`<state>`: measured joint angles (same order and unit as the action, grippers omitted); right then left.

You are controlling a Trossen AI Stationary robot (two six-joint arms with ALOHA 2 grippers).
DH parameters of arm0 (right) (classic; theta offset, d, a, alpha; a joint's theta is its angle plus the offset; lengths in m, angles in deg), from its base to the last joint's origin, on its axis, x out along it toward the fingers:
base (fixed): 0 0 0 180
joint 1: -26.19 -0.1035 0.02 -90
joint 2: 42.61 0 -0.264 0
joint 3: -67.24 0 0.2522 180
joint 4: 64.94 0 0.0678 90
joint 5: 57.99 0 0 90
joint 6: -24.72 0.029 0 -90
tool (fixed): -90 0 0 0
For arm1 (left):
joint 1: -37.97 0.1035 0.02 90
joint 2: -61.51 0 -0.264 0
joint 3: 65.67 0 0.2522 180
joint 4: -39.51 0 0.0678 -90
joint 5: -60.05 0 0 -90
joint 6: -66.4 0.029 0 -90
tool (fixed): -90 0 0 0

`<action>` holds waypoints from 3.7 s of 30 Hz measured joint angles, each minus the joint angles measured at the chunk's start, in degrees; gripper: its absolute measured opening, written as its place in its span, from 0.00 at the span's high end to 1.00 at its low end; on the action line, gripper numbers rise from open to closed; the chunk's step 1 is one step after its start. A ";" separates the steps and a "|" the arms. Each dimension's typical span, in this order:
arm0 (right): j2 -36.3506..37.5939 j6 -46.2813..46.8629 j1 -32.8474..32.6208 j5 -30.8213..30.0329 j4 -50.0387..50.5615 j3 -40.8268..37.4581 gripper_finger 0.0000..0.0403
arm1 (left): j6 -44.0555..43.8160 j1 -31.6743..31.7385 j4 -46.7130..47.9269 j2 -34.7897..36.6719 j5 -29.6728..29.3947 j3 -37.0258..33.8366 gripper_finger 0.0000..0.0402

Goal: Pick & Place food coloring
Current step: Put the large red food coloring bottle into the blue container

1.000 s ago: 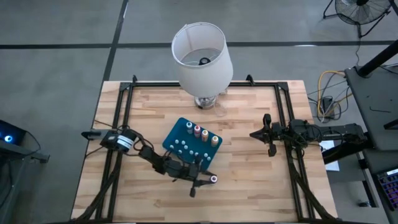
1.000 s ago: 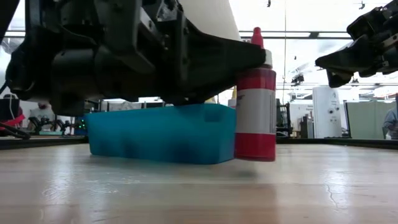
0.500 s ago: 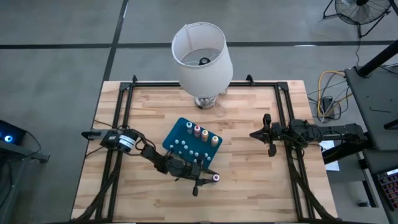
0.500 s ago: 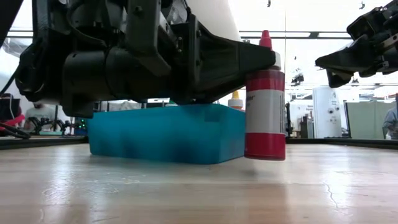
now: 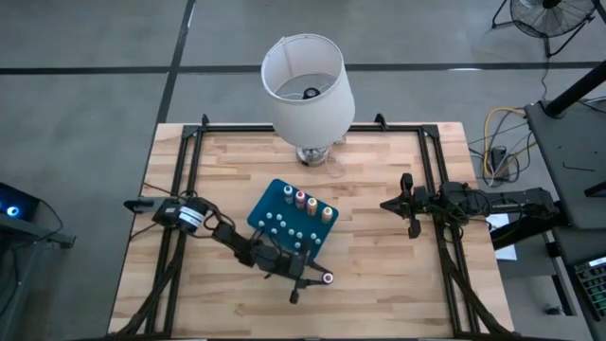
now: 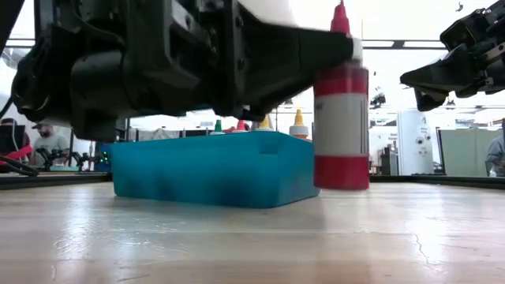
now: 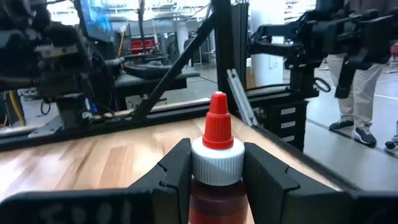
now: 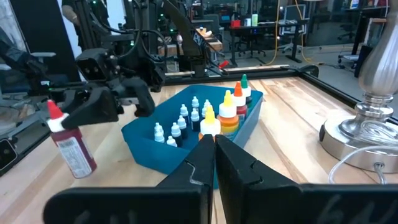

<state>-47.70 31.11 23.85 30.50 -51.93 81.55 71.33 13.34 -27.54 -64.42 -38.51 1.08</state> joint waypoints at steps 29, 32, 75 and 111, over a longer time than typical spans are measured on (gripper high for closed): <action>0.02 0.02 -0.01 0.00 0.00 0.00 0.98 | 1.05 -6.58 7.36 2.85 4.25 1.96 0.77; 0.02 0.02 -0.01 0.01 0.02 0.01 0.98 | 0.98 -6.58 7.71 1.60 4.88 3.52 0.77; 0.02 0.01 0.01 -0.01 0.01 -0.01 0.98 | -4.68 -5.44 10.73 -6.31 3.76 14.76 0.58; -0.28 0.02 0.01 0.00 -0.01 -0.01 0.98 | -0.75 -3.98 94.62 18.72 5.22 40.90 0.57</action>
<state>-47.98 31.13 23.86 30.49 -51.94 81.54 70.58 9.37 67.08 -45.70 -33.29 41.99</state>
